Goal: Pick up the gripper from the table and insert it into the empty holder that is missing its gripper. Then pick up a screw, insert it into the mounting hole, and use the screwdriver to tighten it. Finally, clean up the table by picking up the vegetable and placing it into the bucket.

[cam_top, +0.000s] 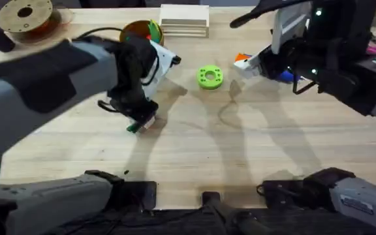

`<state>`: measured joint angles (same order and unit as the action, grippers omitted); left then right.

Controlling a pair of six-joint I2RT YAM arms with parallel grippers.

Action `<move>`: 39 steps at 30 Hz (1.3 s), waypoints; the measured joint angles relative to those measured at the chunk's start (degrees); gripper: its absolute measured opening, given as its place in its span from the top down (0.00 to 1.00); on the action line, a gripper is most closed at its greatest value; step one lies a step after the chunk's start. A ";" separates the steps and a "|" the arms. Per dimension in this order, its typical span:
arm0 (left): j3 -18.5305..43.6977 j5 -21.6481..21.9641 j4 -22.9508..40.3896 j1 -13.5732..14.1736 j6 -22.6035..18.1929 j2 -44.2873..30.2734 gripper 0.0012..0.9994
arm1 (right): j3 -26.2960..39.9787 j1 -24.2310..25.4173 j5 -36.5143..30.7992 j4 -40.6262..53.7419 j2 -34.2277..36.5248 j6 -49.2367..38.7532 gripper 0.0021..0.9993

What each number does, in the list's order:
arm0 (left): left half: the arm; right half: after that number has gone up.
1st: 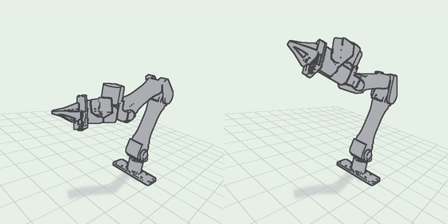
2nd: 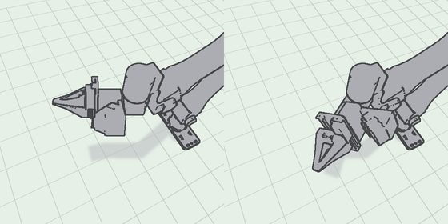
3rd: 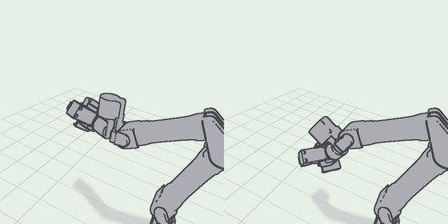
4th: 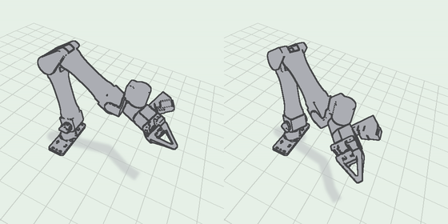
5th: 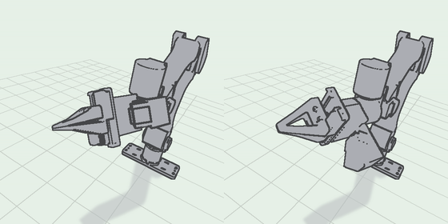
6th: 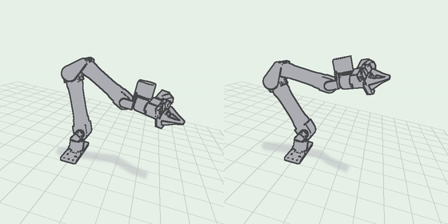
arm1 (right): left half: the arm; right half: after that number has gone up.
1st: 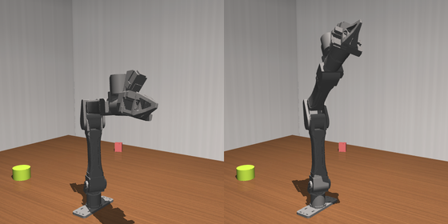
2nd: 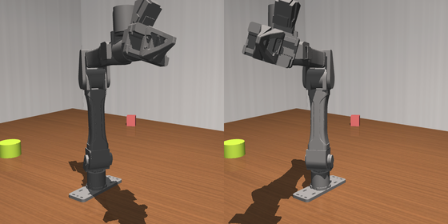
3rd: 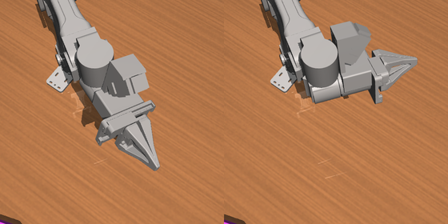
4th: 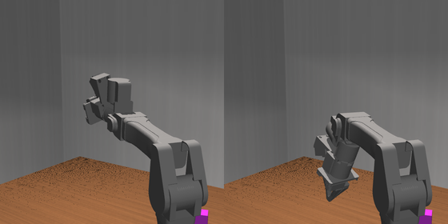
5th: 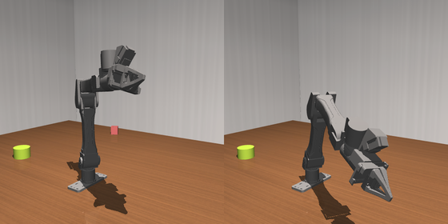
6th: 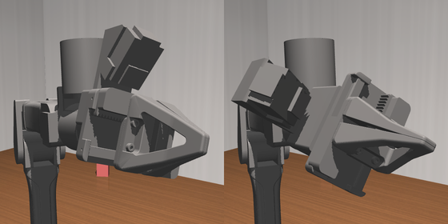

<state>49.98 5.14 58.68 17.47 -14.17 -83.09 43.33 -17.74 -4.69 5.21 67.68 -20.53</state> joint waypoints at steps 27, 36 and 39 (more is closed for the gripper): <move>27.54 3.90 -24.84 -6.38 24.70 -11.07 0.98 | 0.00 0.00 0.02 -0.07 0.00 0.00 0.01; 27.54 4.51 -25.75 -6.38 28.28 -16.39 0.98 | 0.00 0.00 0.02 -0.07 0.00 0.00 0.01; 27.54 5.16 -26.51 -6.38 28.58 -16.22 0.60 | 0.00 0.00 0.02 -0.07 0.00 0.00 0.01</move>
<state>77.52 10.30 32.17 11.09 14.40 -99.31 43.33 -17.74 -4.67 5.15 67.68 -20.53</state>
